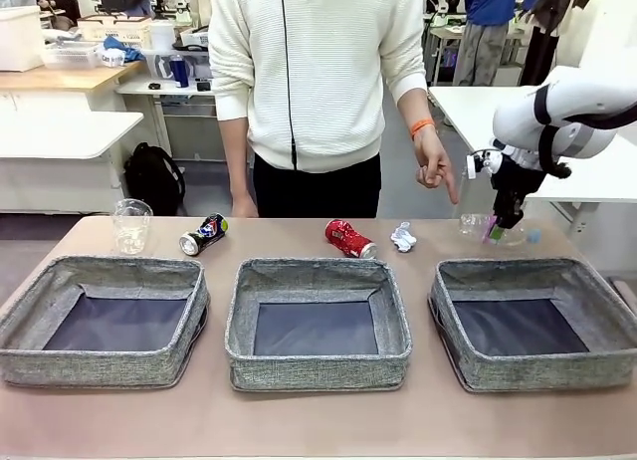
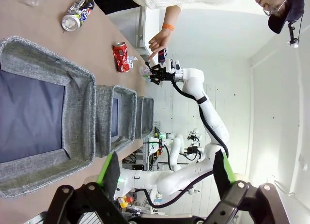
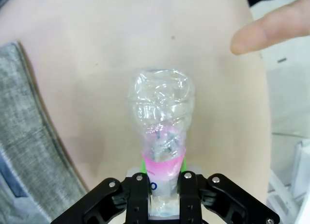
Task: Sort the waste into the appropriate baskets.
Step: Pick up the waste item pointed out by the person.
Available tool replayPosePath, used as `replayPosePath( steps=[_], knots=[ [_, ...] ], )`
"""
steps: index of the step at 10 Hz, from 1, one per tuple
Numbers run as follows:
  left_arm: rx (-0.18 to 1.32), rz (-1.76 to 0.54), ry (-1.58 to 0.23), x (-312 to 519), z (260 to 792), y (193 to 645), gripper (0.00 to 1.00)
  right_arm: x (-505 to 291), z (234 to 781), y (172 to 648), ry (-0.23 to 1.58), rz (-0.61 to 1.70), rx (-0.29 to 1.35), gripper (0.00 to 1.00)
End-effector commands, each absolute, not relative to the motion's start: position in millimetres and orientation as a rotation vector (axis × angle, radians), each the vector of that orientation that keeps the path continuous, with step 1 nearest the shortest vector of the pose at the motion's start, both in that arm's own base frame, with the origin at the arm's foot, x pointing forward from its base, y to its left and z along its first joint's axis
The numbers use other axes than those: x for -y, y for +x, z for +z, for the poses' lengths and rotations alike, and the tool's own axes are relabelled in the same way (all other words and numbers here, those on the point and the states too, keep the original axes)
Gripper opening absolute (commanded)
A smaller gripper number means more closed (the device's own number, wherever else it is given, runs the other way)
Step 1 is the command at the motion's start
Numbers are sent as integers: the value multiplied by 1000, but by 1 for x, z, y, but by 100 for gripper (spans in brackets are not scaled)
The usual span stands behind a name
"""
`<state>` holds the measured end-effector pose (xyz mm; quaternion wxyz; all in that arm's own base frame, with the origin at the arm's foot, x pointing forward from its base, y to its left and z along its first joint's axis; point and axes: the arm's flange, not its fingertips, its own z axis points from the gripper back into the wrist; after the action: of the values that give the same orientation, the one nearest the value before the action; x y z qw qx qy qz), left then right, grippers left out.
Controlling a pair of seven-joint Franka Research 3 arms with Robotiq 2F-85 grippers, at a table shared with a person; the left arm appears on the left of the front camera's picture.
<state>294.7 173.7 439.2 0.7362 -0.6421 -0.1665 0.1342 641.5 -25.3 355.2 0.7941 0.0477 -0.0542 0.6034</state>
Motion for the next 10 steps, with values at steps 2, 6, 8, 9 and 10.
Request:
replayPosePath(
  steps=[2,6,8,9,10],
  knots=[
    [374,271,-1416,-174,440,292,100,26,454,576,-125,1143,-23,0],
    [374,271,-1416,-174,440,292,100,-3,562,439,33,891,260,0],
    [374,271,-1416,-174,440,292,100,11,582,457,-2,856,163,0],
    [374,271,-1416,-174,440,292,100,11,582,457,-2,856,163,0],
    [374,271,-1416,-174,440,292,100,11,582,457,-2,856,163,0]
  ],
)
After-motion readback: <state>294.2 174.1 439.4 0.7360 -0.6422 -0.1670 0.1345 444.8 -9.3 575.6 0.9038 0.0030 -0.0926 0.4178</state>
